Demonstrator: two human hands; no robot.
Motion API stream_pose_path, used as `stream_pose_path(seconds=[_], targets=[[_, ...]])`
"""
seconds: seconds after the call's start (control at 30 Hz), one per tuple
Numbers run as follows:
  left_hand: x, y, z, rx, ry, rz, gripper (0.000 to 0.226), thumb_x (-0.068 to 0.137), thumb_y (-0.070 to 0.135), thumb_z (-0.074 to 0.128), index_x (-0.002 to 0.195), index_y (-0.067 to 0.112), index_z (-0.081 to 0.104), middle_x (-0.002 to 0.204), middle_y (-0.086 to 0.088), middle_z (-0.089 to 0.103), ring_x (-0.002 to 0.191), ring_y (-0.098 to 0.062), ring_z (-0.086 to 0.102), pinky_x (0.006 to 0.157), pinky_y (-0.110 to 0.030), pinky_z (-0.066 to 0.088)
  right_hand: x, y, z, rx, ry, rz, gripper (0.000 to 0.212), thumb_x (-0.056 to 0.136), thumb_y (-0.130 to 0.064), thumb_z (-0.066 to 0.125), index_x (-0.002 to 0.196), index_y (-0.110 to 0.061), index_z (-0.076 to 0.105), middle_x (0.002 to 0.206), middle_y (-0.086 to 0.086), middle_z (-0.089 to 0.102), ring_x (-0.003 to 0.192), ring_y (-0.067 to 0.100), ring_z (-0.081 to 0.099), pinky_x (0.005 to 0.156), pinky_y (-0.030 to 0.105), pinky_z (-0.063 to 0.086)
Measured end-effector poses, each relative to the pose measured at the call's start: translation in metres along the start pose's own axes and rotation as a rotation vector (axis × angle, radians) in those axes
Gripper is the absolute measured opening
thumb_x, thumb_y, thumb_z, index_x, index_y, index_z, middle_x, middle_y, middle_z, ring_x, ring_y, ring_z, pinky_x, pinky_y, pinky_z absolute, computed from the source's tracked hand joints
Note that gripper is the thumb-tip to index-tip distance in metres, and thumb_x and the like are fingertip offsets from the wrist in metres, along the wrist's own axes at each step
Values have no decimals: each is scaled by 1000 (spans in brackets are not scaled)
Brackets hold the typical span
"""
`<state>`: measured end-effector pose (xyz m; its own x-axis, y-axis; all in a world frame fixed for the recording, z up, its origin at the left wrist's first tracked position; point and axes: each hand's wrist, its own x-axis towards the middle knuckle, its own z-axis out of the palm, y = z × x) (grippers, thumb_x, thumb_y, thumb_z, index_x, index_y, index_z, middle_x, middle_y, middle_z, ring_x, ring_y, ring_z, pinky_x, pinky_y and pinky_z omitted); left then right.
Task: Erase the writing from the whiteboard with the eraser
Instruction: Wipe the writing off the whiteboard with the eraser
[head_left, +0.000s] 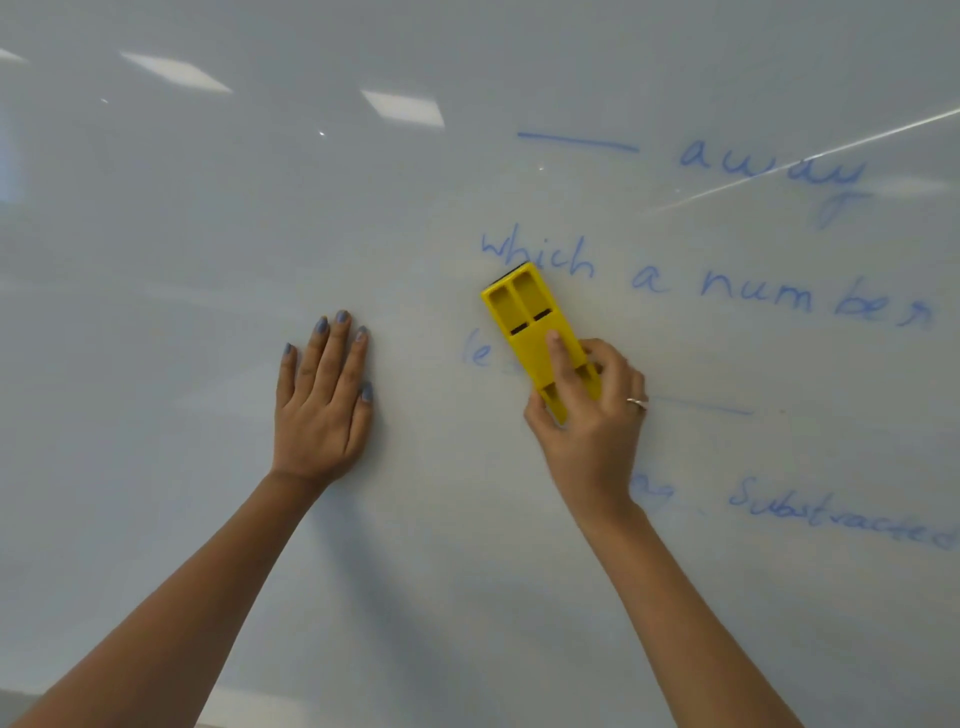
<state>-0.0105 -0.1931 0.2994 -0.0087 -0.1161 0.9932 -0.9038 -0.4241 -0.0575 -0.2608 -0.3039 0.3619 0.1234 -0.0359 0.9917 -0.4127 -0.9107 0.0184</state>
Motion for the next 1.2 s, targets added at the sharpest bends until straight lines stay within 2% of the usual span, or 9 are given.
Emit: stream_pose_path(seconds=[0.13, 0.27, 0.47, 0.57, 0.67, 0.77, 0.87, 1.03, 1.2], targets=[[-1, -2, 1, -2, -10, 6, 55, 102, 26, 30, 154, 9, 27, 161, -12, 22, 151, -27, 18, 121, -50, 15, -24, -31, 13, -45, -170, -277, 53, 67, -16, 76, 119, -26, 68, 106, 12, 68, 80, 33, 63, 66, 38, 51], [0, -1, -2, -4, -16, 4, 55, 101, 26, 29, 153, 8, 29, 161, -12, 22, 151, -27, 18, 121, -48, 13, -34, -28, 8, -104, -214, -354, 53, 66, -15, 74, 116, -31, 69, 103, 7, 69, 79, 29, 65, 63, 34, 50], [0, 0, -2, -1, -21, 1, 54, 101, 24, 29, 153, 8, 28, 161, -13, 24, 151, -27, 18, 120, -49, 15, 15, 13, -11, -73, 15, -5, 51, 75, -13, 69, 125, -20, 64, 111, 16, 63, 86, 38, 59, 76, 41, 46], [0, 1, -3, -2, -16, 0, 54, 101, 24, 30, 153, 8, 28, 160, -12, 24, 151, -26, 17, 120, -49, 15, 14, 6, -4, -62, 34, 41, 52, 74, -12, 72, 125, -16, 63, 111, 17, 62, 87, 39, 58, 79, 39, 43], [0, 1, -3, 8, -11, 0, 54, 101, 24, 30, 153, 8, 30, 160, -13, 25, 151, -26, 19, 120, -49, 16, -12, -15, 6, -24, -87, -117, 54, 72, -14, 75, 124, -18, 64, 111, 18, 64, 85, 39, 61, 75, 43, 50], [0, 0, -3, 1, -16, 2, 54, 101, 24, 30, 152, 8, 31, 160, -13, 25, 150, -28, 21, 120, -49, 17, -34, -26, 11, -83, -224, -323, 52, 69, -16, 75, 120, -25, 67, 108, 11, 68, 83, 33, 64, 67, 37, 50], [0, 0, -2, 2, -17, 2, 54, 102, 25, 29, 152, 8, 32, 160, -13, 26, 149, -29, 23, 120, -49, 18, -28, -17, 7, -101, -234, -368, 52, 69, -17, 72, 120, -27, 67, 108, 10, 68, 85, 31, 65, 69, 36, 50], [1, 1, -4, 12, 0, 5, 54, 101, 24, 30, 153, 9, 31, 159, -12, 28, 149, -27, 23, 119, -50, 18, 7, 17, -7, -53, 37, -16, 51, 75, -13, 71, 125, -15, 63, 109, 20, 61, 88, 37, 58, 79, 43, 48], [9, 7, -15, -8, 8, -13, 52, 96, 20, 36, 145, 7, 45, 153, -17, 40, 143, -29, 35, 113, -53, 24, 31, 19, -9, -18, 175, 256, 56, 77, -13, 73, 131, -10, 57, 110, 23, 54, 89, 38, 53, 85, 35, 39]])
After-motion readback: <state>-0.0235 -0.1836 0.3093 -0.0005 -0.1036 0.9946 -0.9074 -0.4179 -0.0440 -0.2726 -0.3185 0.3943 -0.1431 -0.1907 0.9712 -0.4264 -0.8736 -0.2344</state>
